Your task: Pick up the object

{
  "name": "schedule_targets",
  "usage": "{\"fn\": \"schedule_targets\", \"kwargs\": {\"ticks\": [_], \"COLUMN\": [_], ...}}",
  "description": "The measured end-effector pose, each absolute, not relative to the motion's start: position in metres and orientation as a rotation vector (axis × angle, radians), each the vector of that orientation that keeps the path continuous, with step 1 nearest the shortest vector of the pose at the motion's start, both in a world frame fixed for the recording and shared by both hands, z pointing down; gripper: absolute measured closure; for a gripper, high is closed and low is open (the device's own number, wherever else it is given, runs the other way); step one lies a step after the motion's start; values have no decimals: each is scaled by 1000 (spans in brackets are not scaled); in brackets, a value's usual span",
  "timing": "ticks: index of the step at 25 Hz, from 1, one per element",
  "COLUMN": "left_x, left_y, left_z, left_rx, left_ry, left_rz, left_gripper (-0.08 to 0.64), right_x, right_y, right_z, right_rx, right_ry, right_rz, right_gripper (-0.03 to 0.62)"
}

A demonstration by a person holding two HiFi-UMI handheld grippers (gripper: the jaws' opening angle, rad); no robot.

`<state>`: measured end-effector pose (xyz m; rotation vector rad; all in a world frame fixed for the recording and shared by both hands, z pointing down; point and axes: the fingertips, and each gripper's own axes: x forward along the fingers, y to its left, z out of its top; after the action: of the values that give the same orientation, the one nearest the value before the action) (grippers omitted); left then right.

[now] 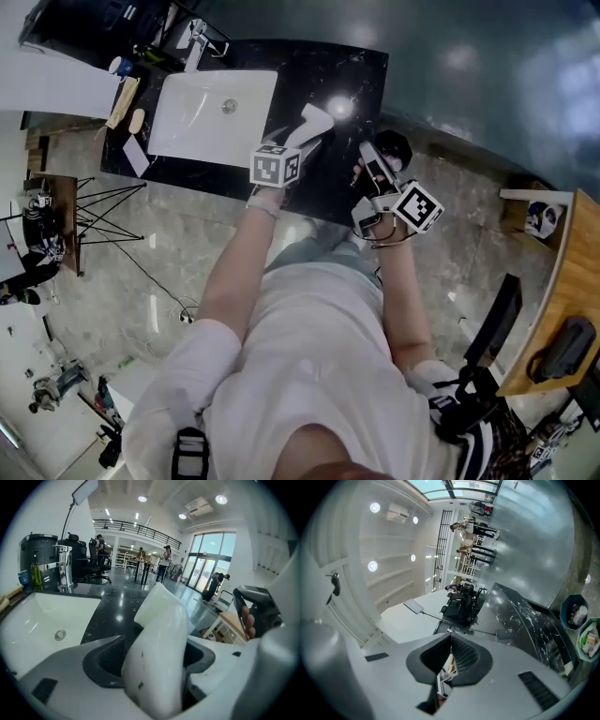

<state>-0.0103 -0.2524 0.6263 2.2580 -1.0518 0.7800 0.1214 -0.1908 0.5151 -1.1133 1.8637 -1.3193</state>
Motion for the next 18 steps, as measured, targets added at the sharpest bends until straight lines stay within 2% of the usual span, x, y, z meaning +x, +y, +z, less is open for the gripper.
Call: {"fn": "schedule_targets", "kwargs": {"ticks": [18], "left_x": [-101], "left_y": [-195], "left_z": [605], "left_rx": [2063], "left_ry": [-1075], "left_rz": [236], "left_gripper": [244], "right_x": [50], "right_y": [-178], "right_z": [485], "right_rx": [-1077], "right_ry": [1989], "right_rz": [-1311], "right_gripper": [571]}}
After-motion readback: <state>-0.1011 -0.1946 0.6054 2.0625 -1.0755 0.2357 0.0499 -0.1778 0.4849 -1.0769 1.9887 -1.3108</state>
